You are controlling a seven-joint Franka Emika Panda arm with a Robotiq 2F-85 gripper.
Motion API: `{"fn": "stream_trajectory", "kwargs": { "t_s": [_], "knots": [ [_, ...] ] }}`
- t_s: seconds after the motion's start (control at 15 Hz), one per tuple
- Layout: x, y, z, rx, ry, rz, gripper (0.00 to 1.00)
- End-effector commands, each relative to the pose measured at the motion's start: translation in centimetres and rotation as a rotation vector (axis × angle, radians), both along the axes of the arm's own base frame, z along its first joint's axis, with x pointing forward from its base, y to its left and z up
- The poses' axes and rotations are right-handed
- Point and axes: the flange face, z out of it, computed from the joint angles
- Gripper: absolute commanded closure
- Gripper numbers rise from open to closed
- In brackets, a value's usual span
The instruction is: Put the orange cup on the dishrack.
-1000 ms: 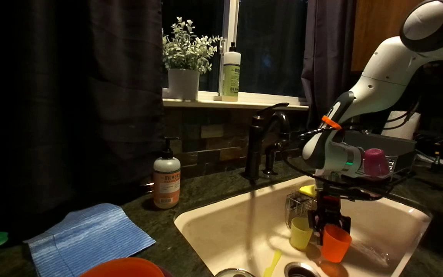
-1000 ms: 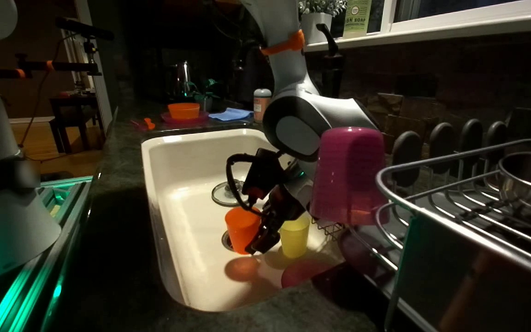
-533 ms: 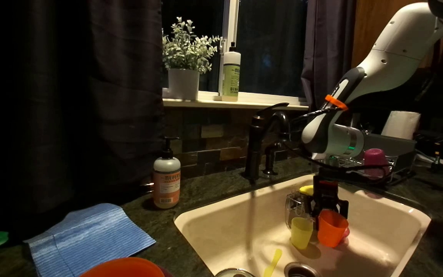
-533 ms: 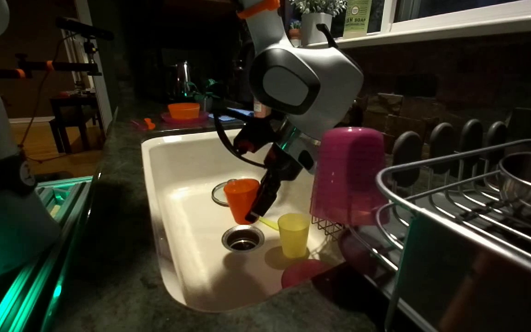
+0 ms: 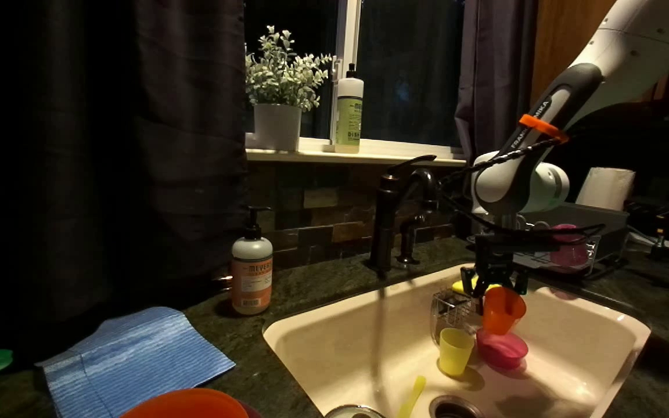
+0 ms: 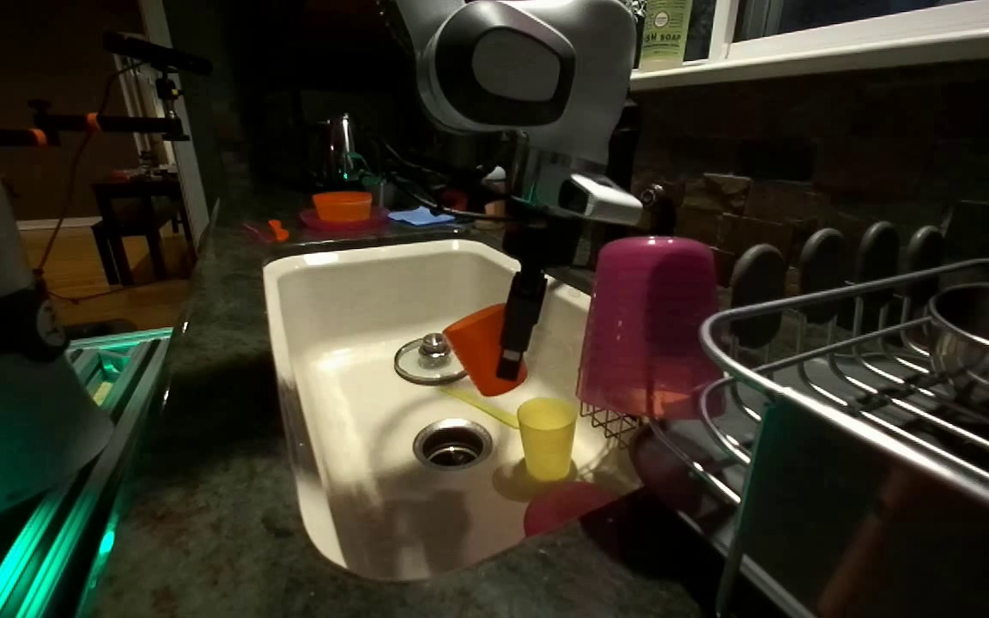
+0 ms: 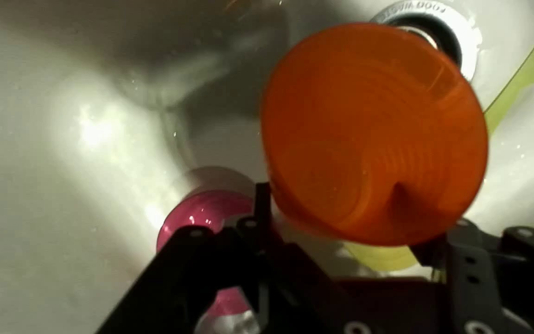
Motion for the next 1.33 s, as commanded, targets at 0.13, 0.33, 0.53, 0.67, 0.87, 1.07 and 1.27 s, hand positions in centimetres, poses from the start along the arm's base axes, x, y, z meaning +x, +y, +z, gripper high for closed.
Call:
{"fn": "stream_trajectory", "kwargs": {
  "t_s": [0.13, 0.33, 0.53, 0.67, 0.87, 1.07, 1.27],
  "knots": [
    [-0.8, 0.8, 3.9, -0.180, -0.166, 0.031, 0.58],
    [-0.6, 0.6, 5.5, -0.271, -0.254, 0.016, 0.58],
    [-0.6, 0.8, 6.9, -0.336, -0.306, 0.025, 0.58],
    [-0.7, 1.2, 7.9, -0.375, -0.348, 0.056, 0.58],
    [0.4, 1.1, 7.9, -0.372, -0.335, 0.073, 0.33],
    [0.1, 1.3, 8.3, -0.372, -0.342, 0.079, 0.33],
    [0.0, 2.0, 10.3, -0.553, -0.404, 0.176, 0.58]
  ]
}}
